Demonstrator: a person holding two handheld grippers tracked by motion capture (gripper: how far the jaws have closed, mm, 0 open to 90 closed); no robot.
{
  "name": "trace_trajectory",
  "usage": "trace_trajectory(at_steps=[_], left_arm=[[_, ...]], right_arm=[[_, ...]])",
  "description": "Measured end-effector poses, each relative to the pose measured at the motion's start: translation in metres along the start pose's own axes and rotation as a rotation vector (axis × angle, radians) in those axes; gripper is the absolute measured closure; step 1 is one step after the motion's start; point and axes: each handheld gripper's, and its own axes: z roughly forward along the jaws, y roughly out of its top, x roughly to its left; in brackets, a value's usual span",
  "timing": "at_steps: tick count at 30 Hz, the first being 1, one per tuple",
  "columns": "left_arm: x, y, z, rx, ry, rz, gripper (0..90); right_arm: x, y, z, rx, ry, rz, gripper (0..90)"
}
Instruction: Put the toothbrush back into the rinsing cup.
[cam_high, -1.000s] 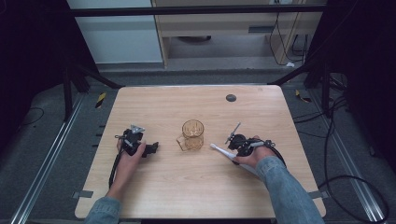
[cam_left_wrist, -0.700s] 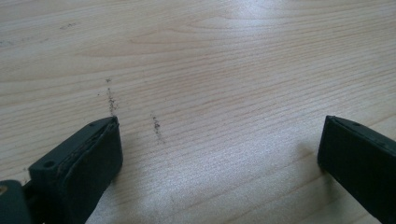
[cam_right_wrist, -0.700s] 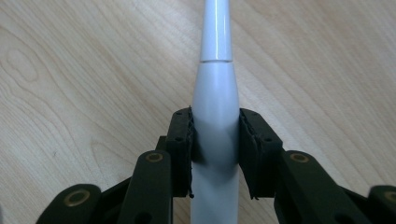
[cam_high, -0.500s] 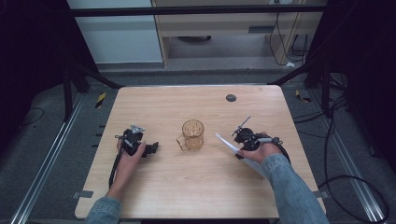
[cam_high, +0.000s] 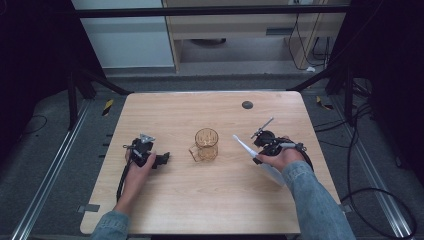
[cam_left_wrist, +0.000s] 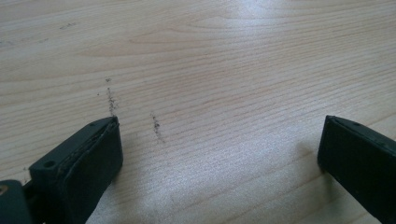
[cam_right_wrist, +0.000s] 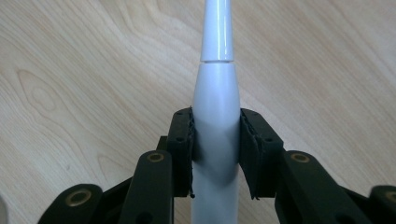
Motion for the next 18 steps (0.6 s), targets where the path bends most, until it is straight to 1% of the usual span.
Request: trace_trajectory(at_steps=[1,3,6,7,8,13,18], left_arm=[[0.0,0.0,0.0,0.0,0.0,0.0,0.0],[0.0,0.0,0.0,-0.001,0.001,0.001,0.0],[0.0,0.0,0.0,-0.001,0.001,0.001,0.0],[0.0,0.0,0.0,-0.001,0.001,0.0,0.0],[0.0,0.0,0.0,-0.001,0.0,0.0,0.0],[0.0,0.0,0.0,-0.001,0.0,0.0,0.0],[0.0,0.0,0.0,-0.002,0.001,-0.001,0.0]], right_arm=[[0.0,0.002,-0.003,-0.023,-0.001,0.0,66.9],[0.0,0.003,-0.004,-0.033,-0.003,0.004,66.9],[-0.001,0.006,-0.011,-0.075,-0.017,0.009,66.9],[0.0,0.007,-0.013,-0.087,-0.019,0.017,66.9],[-0.001,0.008,-0.015,-0.111,-0.02,0.023,66.9],[-0.001,0.012,-0.02,-0.143,-0.033,0.018,66.9],[0.001,0.018,-0.027,-0.193,-0.04,0.014,66.9]])
